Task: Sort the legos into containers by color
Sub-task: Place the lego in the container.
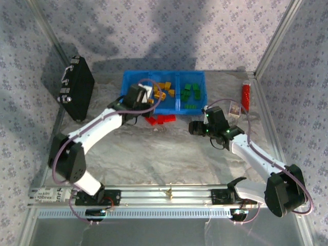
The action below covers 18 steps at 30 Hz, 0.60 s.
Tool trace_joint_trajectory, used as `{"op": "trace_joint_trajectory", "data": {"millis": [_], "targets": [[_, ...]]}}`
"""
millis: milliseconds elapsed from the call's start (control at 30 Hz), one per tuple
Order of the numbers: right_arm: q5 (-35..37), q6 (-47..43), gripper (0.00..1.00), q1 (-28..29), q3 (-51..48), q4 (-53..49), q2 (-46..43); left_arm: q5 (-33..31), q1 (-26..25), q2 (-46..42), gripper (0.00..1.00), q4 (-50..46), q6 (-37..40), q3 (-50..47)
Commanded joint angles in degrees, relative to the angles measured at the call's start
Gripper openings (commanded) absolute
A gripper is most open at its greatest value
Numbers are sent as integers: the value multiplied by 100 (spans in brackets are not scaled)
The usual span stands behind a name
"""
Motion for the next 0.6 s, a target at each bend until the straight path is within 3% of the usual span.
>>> {"op": "trace_joint_trajectory", "data": {"millis": [0, 67, 100, 133, 167, 267, 567], "targets": [[-19, 105, 76, 21, 64, -49, -96, -14, -28, 939, 29, -618, 9, 1248], [26, 108, 76, 49, 42, -121, -185, -152, -29, 1650, 32, -1096, 5, 2287], [53, 107, 76, 54, 29, -173, -251, -254, -24, 2027, 50, -1372, -6, 2866], [78, 105, 76, 54, 14, -222, -323, -404, -19, 2380, 81, -1765, -84, 3429], [98, 101, 76, 52, -10, -279, -397, -571, -23, 2645, 87, -2091, -183, 3876], [189, 99, 76, 42, -137, -415, -667, -730, -95, 2661, 93, -2147, -399, 3865], [-180, -101, 77, 96, -286, -82, -201, -585, -315, 81, 93, 23, -978, -209]]}}
